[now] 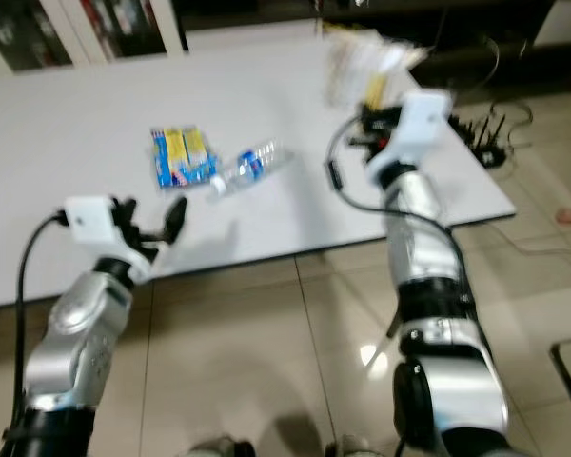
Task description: Picking trash to rubbish bin
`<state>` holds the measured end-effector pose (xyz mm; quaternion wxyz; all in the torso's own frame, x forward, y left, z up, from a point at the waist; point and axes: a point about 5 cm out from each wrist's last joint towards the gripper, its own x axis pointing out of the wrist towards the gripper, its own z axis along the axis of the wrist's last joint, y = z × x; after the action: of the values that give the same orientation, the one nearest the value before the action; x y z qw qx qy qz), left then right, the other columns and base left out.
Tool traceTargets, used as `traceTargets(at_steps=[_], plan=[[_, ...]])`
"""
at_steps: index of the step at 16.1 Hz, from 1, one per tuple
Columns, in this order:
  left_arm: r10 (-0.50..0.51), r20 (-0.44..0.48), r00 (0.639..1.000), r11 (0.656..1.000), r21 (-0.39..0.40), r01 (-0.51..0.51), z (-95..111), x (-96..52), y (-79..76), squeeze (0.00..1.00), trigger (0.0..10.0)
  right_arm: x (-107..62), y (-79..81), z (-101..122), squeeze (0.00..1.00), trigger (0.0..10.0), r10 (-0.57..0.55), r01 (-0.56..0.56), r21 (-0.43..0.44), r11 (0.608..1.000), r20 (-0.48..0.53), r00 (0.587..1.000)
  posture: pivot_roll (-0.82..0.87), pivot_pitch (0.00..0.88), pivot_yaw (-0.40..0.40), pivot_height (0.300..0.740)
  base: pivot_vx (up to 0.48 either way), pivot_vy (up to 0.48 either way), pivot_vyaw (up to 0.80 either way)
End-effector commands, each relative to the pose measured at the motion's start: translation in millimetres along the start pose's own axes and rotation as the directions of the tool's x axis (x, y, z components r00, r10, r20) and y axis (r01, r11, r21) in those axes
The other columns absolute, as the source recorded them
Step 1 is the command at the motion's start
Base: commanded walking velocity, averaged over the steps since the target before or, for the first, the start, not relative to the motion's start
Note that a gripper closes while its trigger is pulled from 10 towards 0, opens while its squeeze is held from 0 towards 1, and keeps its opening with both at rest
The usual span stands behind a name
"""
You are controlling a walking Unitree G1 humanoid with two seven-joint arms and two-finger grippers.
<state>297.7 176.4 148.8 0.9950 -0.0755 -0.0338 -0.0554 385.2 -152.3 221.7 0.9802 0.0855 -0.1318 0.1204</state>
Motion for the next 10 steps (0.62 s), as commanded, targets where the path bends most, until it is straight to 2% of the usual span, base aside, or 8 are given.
traceTargets(at_steps=[1, 7, 10], plan=[[-0.003, -0.007, 1.0, 1.0, 0.003, 0.003, -0.8, 0.2, -0.7, 0.0, 10.0, 0.7, -7.8, 9.5, 0.0, 10.0, -0.019, 0.02, -0.013, 1.0, 0.029, 0.999, -0.04, 0.117, 0.058, 0.74, 0.379, 0.0, 0.0], [0.009, -0.016, 1.0, 1.0, 0.02, -0.009, -2.4, -0.3, 2.4, 0.0, 10.0, 1.1, -7.5, 10.0, 0.0, 10.0, -0.019, 0.019, -0.014, 1.0, 0.03, 0.999, -0.04, 0.117, 0.058, 0.74, 0.372, 0.0, 0.0], [0.012, -0.023, 1.0, 0.999, 0.05, -0.011, -2.1, 2.6, 6.3, 0.0, 10.0, 0.8, -8.0, 10.0, 0.0, 10.0, -0.019, 0.02, -0.015, 1.0, 0.029, 0.999, -0.04, 0.115, 0.062, 0.74, 0.0, 0.0, 0.0]])
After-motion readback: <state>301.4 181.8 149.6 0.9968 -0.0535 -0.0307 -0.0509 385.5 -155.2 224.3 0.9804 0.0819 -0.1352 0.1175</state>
